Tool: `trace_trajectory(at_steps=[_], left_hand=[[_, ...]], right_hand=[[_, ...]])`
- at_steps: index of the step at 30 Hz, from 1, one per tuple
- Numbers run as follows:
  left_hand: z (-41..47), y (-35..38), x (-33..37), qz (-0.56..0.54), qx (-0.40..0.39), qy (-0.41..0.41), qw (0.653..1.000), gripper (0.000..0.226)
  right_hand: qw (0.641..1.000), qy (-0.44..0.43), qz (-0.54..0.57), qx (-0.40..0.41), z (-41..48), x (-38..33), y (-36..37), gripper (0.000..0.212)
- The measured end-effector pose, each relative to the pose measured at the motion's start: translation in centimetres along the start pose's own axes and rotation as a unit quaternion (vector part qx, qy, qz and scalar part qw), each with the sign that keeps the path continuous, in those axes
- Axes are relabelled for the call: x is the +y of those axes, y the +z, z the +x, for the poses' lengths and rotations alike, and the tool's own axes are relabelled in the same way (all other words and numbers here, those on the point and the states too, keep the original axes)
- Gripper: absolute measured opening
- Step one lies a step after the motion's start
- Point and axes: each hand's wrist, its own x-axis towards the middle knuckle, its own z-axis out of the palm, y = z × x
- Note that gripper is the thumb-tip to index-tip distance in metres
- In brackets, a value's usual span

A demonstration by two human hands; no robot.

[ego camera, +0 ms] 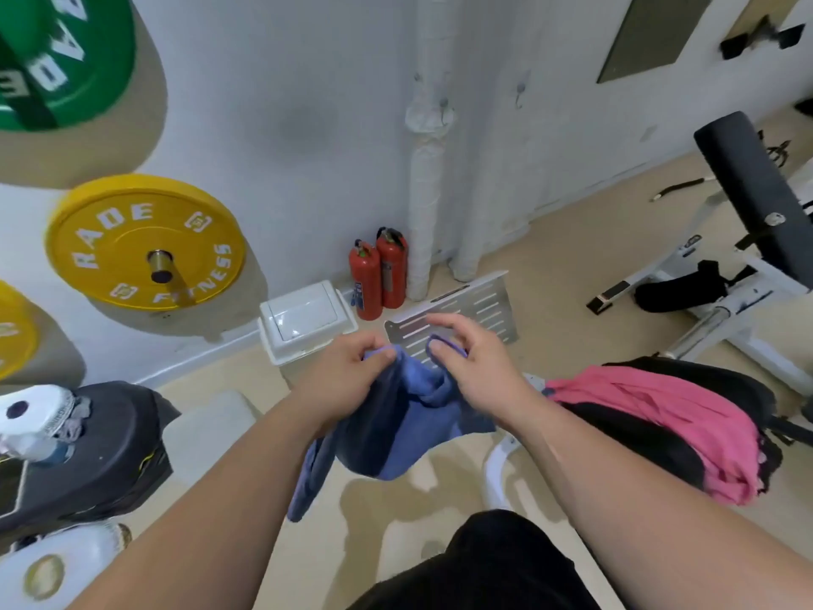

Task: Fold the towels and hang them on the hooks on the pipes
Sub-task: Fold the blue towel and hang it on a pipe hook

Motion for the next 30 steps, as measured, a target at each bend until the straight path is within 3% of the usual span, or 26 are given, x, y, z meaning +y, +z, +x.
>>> trace_trajectory(at_steps=[2, 4, 7, 11, 15, 19, 28, 30], left_hand=[[0.9, -0.3, 1.4, -0.009, -0.019, 0.037, 0.999, 0.022], [2.2, -0.8, 2.0, -0.047, -0.015, 0.038, 0.998, 0.020], [5.0, -1.7, 1.5, -0.049, -0.001, 0.017, 0.999, 0.006], [10.5, -2.6, -0.2, 0.052, -0.004, -0.036, 0.998, 0.005], [16.4, -3.3, -0.5, 0.030, 0.040, -0.103, 0.993, 0.006], [21.5, -3.6, 0.7, -0.078, 0.072, -0.122, 0.987, 0.009], [34.1, -3.3, 9.0, -0.178, 0.046, -0.044, 0.982, 0.013], [37.0, -3.8, 9.2, -0.218, 0.065, -0.056, 0.972, 0.010]], right_hand=[[0.994, -0.030, -0.010, -0.101, 0.9, -1.0, 1.2, 0.038], [0.990, -0.059, -0.010, -0.125, 2.8, -1.1, 1.5, 0.030], [0.994, -0.071, -0.033, -0.082, 7.1, -0.5, 0.6, 0.013], [0.998, -0.064, -0.009, 0.010, 14.2, 0.3, -2.0, 0.018], [0.995, -0.014, 0.016, 0.101, 22.3, 1.1, -6.7, 0.017], [0.985, 0.004, 0.025, 0.168, 29.4, 1.8, -12.0, 0.024], [0.985, 0.038, 0.021, 0.166, 38.4, 1.8, -12.7, 0.009], [0.982, 0.074, 0.047, 0.168, 40.0, 1.5, -12.0, 0.026]])
